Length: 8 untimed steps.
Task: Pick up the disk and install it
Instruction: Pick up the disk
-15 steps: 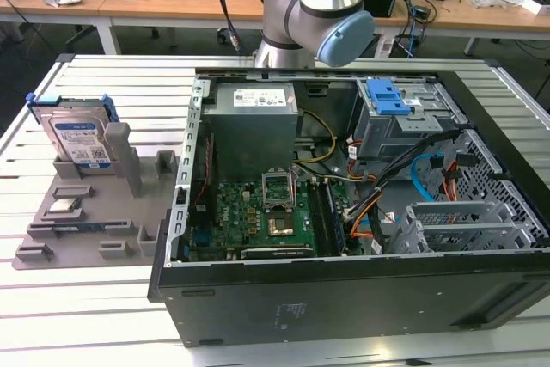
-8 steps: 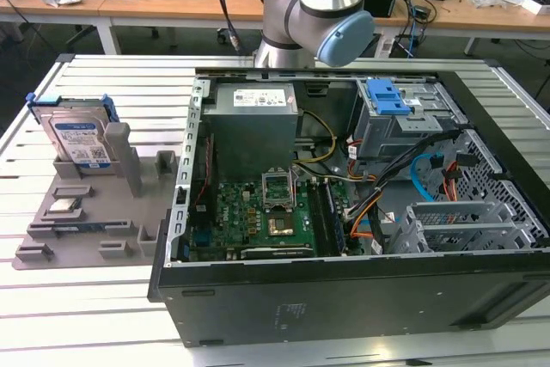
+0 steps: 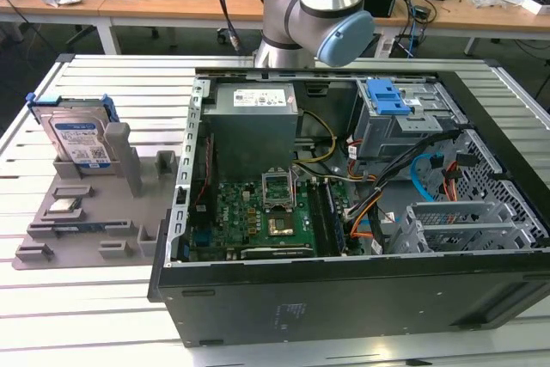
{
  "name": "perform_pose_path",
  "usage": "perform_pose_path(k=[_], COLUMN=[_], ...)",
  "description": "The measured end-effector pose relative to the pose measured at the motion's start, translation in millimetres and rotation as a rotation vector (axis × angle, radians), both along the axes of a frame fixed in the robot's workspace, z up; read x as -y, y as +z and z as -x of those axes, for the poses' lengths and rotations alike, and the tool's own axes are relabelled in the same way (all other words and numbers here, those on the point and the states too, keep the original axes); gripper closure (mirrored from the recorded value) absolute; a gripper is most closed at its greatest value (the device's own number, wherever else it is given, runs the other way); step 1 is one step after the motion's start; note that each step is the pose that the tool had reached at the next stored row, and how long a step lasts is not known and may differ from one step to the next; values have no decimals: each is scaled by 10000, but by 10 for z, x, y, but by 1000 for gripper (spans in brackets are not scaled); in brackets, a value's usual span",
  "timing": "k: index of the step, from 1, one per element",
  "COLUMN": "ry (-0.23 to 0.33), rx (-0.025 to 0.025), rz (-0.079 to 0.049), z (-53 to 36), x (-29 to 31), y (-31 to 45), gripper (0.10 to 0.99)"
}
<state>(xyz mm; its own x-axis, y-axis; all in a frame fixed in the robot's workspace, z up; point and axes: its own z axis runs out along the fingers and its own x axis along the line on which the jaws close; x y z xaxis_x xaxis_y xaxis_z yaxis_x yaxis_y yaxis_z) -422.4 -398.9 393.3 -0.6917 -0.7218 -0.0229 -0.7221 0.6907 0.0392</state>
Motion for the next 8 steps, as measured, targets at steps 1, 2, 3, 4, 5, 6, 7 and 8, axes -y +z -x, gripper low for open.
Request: perform_pose_path(k=[1,2,3,4,5,6,7,8], ry=[131,336,487,638,756,831,992,1168], rx=[0,1,0,0,1,0,0,0], rz=[0,0,2,2,2,2,2,3], z=[0,0,0,0,0,0,0,0], x=[0,0,0,0,0,0,0,0], y=[0,-1,0,0,0,0,0,0], gripper=[980,980,980,980,980,980,980,980])
